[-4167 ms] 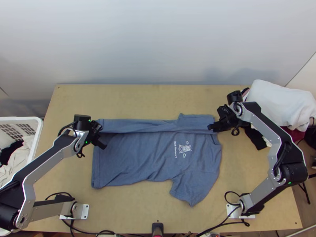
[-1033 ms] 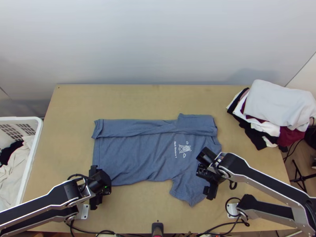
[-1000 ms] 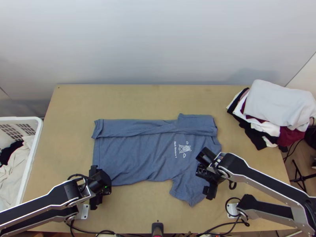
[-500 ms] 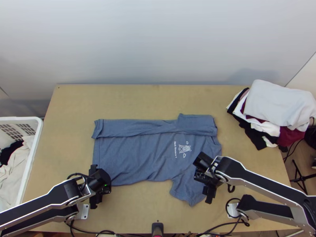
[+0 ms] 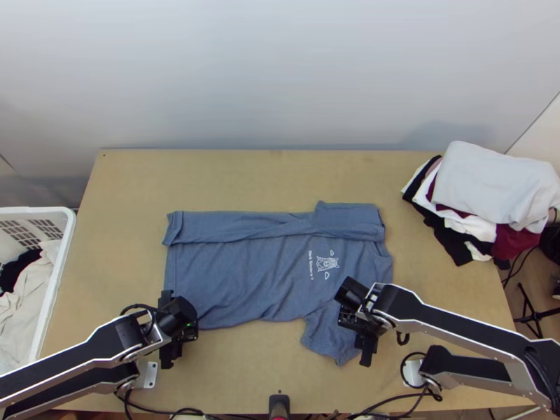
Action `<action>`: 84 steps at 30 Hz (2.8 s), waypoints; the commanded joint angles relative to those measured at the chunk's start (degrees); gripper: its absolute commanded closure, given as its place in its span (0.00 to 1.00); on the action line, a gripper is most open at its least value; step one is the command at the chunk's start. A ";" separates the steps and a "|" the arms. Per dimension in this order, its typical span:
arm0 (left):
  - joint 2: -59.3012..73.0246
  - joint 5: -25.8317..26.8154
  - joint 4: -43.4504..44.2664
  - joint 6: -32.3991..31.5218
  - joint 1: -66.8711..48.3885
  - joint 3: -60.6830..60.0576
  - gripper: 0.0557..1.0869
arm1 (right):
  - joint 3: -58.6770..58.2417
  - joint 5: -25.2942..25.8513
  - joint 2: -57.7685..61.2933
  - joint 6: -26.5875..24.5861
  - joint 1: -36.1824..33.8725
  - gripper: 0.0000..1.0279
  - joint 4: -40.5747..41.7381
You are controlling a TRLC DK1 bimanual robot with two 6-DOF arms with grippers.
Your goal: Fold the t-shirt
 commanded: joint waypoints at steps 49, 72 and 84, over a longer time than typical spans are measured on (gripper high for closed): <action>3.97 19.03 -7.91 11.41 28.84 18.07 0.96 | 13.79 -8.21 -9.90 -10.50 -18.50 0.97 -12.82; 31.21 24.65 -2.38 15.02 48.18 42.77 0.96 | 41.65 -9.79 15.23 -25.18 -42.93 0.97 -17.39; 36.75 24.48 -2.38 14.49 47.39 42.15 0.96 | 55.18 -11.46 32.46 -26.76 -48.03 0.97 -17.30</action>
